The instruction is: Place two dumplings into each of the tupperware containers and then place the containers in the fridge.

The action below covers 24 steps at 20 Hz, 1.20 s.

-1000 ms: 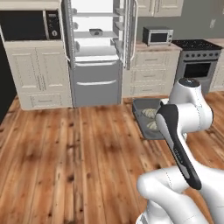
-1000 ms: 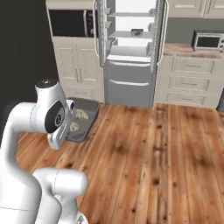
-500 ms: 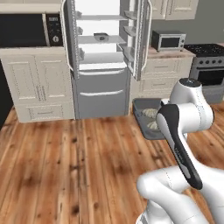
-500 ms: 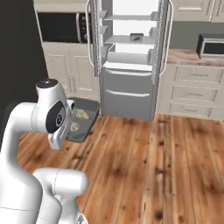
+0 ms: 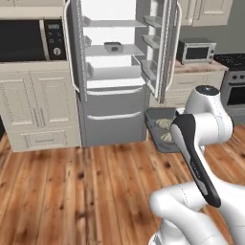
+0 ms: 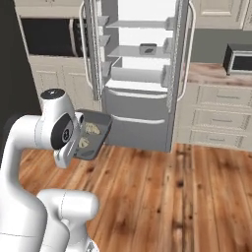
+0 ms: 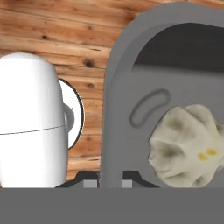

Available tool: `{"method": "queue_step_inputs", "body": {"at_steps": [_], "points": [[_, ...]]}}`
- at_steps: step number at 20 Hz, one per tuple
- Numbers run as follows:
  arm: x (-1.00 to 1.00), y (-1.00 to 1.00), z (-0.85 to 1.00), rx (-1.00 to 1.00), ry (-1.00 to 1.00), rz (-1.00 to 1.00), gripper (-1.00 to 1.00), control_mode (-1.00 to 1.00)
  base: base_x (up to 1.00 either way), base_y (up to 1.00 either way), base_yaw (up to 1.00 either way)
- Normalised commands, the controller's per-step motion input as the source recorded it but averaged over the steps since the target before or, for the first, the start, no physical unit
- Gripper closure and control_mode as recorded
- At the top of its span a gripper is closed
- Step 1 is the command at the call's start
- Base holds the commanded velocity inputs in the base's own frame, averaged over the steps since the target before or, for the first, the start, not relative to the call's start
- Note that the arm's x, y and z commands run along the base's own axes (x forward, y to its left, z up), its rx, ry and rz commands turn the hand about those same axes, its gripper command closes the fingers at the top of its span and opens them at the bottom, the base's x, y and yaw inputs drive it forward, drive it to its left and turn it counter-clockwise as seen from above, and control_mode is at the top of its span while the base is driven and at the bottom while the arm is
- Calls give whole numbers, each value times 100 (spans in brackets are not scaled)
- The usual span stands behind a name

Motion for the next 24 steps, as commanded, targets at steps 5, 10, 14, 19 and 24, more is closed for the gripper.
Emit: {"method": "queue_step_inputs", "body": {"at_steps": [5, 10, 14, 19, 24], "points": [[0, 0, 0, 0, 0, 0, 100, 100, 100, -1, -1], [0, 0, 0, 0, 0, 0, 100, 100, 100, 0, 0], [0, 0, 0, 0, 0, 0, 100, 100, 100, 0, 0], [0, 0, 0, 0, 0, 0, 100, 100, 99, 0, 0], [0, 0, 0, 0, 0, 0, 100, 100, 88, 0, -2]]}}
